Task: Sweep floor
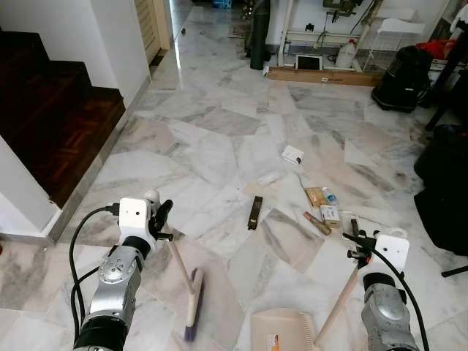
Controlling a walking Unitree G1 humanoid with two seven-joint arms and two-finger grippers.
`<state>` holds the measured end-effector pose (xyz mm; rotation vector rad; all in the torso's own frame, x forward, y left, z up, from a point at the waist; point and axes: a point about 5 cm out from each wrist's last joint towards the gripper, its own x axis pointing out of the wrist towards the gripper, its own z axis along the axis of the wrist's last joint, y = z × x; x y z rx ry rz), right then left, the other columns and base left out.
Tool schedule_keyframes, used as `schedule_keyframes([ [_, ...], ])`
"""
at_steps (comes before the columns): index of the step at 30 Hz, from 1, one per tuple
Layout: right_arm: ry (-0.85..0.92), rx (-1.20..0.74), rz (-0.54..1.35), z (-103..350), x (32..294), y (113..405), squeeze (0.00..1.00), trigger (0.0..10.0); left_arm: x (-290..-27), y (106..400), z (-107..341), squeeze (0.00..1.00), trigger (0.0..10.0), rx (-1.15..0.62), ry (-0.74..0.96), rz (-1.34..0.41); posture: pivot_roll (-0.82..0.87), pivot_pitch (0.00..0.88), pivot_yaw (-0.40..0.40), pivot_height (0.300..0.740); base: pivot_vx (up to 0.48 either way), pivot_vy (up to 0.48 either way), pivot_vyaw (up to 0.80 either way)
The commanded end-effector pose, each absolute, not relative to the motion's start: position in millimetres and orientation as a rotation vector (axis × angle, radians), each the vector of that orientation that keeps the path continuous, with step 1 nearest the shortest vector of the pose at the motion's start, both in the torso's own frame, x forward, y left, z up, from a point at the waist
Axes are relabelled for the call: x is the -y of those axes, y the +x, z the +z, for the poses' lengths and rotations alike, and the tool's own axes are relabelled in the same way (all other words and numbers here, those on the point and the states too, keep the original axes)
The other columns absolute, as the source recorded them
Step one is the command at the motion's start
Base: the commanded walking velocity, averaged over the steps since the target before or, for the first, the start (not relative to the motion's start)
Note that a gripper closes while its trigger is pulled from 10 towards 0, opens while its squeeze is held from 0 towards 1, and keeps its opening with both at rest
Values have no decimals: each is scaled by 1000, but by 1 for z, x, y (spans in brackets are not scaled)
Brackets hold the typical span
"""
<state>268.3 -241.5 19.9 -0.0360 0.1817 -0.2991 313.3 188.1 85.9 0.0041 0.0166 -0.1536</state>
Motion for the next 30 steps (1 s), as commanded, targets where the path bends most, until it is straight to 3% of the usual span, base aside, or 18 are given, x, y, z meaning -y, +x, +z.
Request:
schedule_keyframes([
  [1, -32, -198, -297, 15, 241, 264, 0, 10000, -190, 312, 87, 0, 10000, -21, 8, -158, -68, 58, -28, 740, 0, 0, 0],
  [30, 127, -670, -220, -38, 233, 232, 0, 10000, -191, 316, 88, 0, 10000, -65, -18, -174, -85, 61, -40, 740, 0, 0, 0],
])
